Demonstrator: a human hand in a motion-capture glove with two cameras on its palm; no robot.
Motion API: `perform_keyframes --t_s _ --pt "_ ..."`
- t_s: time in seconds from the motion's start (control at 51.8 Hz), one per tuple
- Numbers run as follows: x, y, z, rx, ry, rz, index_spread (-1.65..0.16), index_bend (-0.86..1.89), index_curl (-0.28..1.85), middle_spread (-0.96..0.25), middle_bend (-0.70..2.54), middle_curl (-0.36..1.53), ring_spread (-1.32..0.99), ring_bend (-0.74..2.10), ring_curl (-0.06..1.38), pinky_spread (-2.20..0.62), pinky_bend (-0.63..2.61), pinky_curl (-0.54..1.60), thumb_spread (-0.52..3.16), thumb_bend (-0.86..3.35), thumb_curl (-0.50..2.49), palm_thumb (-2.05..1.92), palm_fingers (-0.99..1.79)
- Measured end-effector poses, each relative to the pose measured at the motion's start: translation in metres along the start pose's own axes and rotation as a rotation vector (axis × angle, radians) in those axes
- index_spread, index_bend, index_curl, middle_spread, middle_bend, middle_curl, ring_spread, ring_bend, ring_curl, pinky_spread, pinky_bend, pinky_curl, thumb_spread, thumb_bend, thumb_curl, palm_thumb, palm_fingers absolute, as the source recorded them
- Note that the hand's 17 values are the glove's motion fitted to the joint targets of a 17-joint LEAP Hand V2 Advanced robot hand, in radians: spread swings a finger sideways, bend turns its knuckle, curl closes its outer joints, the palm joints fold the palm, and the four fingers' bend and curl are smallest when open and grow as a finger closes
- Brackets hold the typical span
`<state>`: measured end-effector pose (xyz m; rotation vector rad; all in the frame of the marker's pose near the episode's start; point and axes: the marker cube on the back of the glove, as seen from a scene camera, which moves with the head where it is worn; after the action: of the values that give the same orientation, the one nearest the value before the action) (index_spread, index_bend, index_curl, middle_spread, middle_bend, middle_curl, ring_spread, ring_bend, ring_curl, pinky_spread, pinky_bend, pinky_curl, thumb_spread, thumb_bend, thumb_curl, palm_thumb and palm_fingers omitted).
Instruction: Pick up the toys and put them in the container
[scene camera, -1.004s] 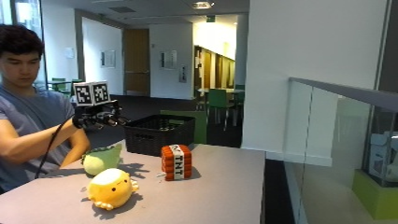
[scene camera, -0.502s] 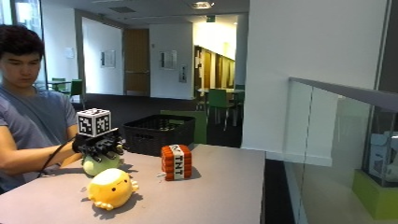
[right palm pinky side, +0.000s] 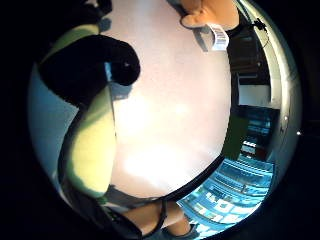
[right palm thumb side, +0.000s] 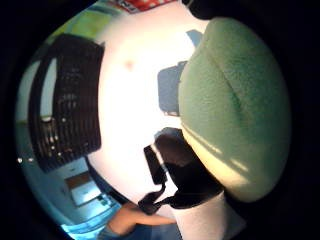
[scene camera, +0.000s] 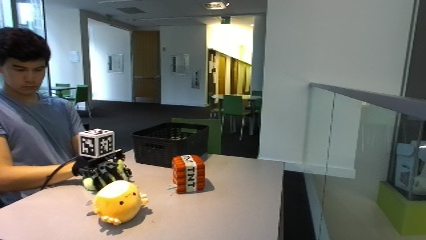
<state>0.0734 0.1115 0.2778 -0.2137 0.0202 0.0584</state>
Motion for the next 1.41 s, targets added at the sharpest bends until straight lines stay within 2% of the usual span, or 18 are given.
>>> perform_keyframes --t_s 0.077,0.135,0.154,0.174,0.193,0.212,0.328,0.444,0.618,0.811,0.946,1.081,1.294,1.352,1.409 --pt "-0.001 0.004 -0.001 0.108 0.000 0.014 -0.35 0.13 0.22 0.03 0.17 0.24 0.01 0.69 0.32 -0.02 1.15 0.42 1.19 -0.02 0.23 -0.01 0.13" --pt "-0.003 0.005 -0.004 0.161 -0.016 0.026 -0.36 0.17 0.23 0.01 0.23 0.27 -0.05 0.82 0.35 -0.12 1.09 0.39 1.25 0.02 0.25 0.05 0.37" --pt "-0.003 0.005 -0.005 0.167 -0.020 0.028 -0.37 0.18 0.23 -0.01 0.27 0.28 -0.10 0.88 0.36 -0.16 1.09 0.38 1.29 0.04 0.26 0.10 0.53" --pt "-0.004 0.004 -0.006 0.168 -0.023 0.027 -0.37 0.15 0.22 0.00 0.22 0.26 -0.08 0.84 0.34 -0.15 1.07 0.36 1.27 0.02 0.26 0.06 0.38" --pt "-0.004 0.003 -0.007 0.164 -0.028 0.026 -0.37 0.17 0.25 -0.04 0.32 0.30 -0.14 0.95 0.40 -0.21 1.09 0.39 1.32 0.07 0.28 0.15 0.65" --pt "-0.003 0.001 -0.009 0.157 -0.033 0.024 -0.36 0.15 0.23 -0.06 0.33 0.30 -0.17 0.96 0.39 -0.24 1.08 0.37 1.34 0.10 0.29 0.19 0.72" --pt "0.004 -0.013 -0.021 0.093 -0.075 0.013 -0.36 0.15 0.24 -0.18 0.41 0.36 -0.30 1.05 0.44 -0.34 1.13 0.40 1.29 0.22 0.41 0.48 0.85" --pt "0.010 -0.023 -0.044 0.071 -0.094 0.021 -0.36 0.17 0.26 -0.27 0.48 0.40 -0.37 1.07 0.47 -0.38 1.12 0.42 1.18 0.25 0.49 0.60 0.94" --pt "0.005 -0.046 -0.135 0.113 -0.080 0.028 -0.37 0.16 0.27 -0.37 0.52 0.45 -0.42 1.09 0.49 -0.41 1.08 0.42 1.05 0.24 0.59 0.66 0.97" --pt "-0.016 -0.077 -0.242 0.232 -0.041 0.012 -0.38 0.17 0.29 -0.42 0.52 0.50 -0.45 1.07 0.49 -0.43 1.06 0.43 0.95 0.21 0.67 0.67 0.95" --pt "-0.056 -0.085 -0.296 0.293 -0.034 0.011 -0.39 0.17 0.31 -0.45 0.48 0.52 -0.45 1.05 0.49 -0.44 1.05 0.43 0.91 0.19 0.72 0.67 0.94" --pt "-0.115 -0.090 -0.323 0.329 -0.046 -0.006 -0.39 0.17 0.32 -0.46 0.46 0.55 -0.46 1.05 0.49 -0.44 1.06 0.43 0.89 0.18 0.76 0.68 0.94" --pt "-0.221 -0.093 -0.325 0.329 -0.040 -0.092 -0.39 0.14 0.32 -0.48 0.42 0.59 -0.47 1.05 0.51 -0.44 1.07 0.44 0.88 0.16 0.82 0.68 0.92" --pt "-0.255 -0.083 -0.323 0.332 -0.047 -0.143 -0.39 0.14 0.32 -0.48 0.41 0.61 -0.47 1.06 0.51 -0.44 1.08 0.44 0.89 0.16 0.84 0.68 0.92" --pt "-0.287 -0.072 -0.318 0.329 -0.080 -0.268 -0.39 0.15 0.32 -0.49 0.40 0.62 -0.47 1.06 0.51 -0.44 1.07 0.44 0.88 0.16 0.86 0.68 0.90"
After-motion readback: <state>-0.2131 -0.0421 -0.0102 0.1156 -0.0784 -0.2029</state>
